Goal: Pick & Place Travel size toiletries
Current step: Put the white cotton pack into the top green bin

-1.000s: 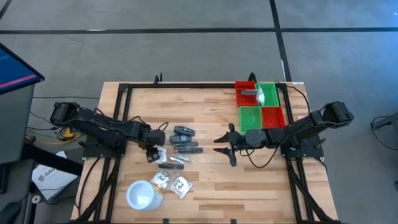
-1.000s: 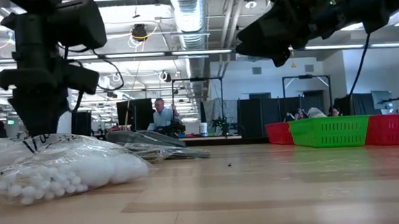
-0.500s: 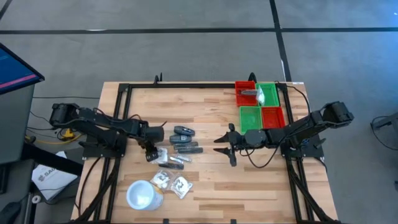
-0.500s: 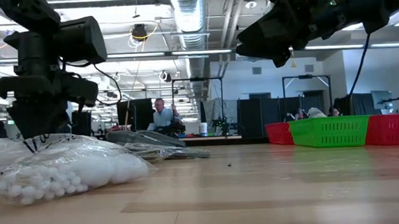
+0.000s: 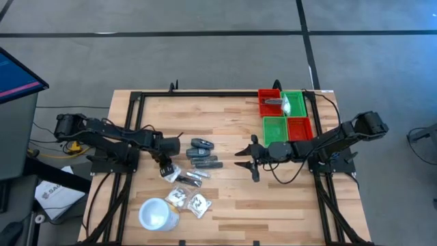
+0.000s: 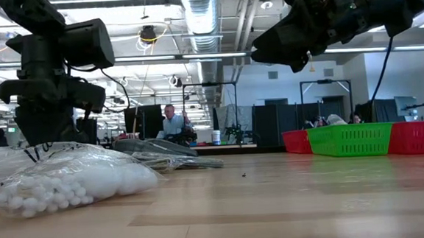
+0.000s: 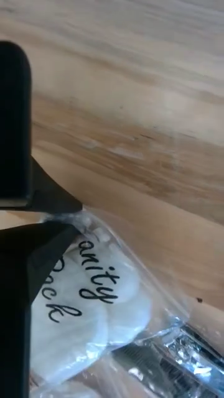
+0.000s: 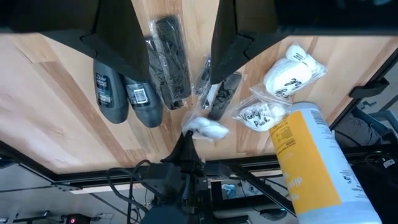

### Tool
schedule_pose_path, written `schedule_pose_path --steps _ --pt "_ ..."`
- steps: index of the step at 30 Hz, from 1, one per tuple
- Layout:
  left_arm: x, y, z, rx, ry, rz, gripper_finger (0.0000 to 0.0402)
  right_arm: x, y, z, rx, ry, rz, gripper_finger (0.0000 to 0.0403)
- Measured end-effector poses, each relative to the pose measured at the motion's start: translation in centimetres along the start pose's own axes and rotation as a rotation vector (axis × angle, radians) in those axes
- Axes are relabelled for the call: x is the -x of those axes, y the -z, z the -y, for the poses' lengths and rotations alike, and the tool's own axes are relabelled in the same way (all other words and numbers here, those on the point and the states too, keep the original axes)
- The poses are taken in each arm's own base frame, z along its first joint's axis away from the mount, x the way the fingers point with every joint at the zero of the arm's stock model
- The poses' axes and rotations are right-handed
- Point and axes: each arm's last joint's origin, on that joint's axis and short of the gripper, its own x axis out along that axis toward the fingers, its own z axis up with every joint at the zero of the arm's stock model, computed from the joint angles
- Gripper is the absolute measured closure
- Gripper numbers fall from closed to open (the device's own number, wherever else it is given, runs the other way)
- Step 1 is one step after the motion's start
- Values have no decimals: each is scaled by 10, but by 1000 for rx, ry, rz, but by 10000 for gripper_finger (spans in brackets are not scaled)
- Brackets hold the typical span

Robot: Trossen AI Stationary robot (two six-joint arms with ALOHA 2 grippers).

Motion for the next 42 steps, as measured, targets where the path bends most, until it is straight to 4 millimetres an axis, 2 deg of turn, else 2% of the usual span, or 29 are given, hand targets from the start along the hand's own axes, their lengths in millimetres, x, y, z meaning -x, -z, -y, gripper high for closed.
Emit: schedule_pose_path --steps 5,11,17,22,31,36,42 --pt "11 1 1 -3 21 64 396 0 0 0 0 0 0 242" --pt "35 4 3 27 39 211 398 0 0 2 -5 8 2 242" --pt "56 10 4 66 33 367 399 -2 -2 10 -71 35 9 242" --pt "66 10 5 108 -9 488 398 -3 -4 18 -150 62 27 242" --pt "77 -11 13 80 12 742 397 -14 -12 28 -244 84 116 242" --pt "80 -24 18 53 -1 873 397 -33 -29 31 -257 97 150 242" --pt "75 -37 21 58 -74 949 396 -54 -38 37 -261 76 141 242"
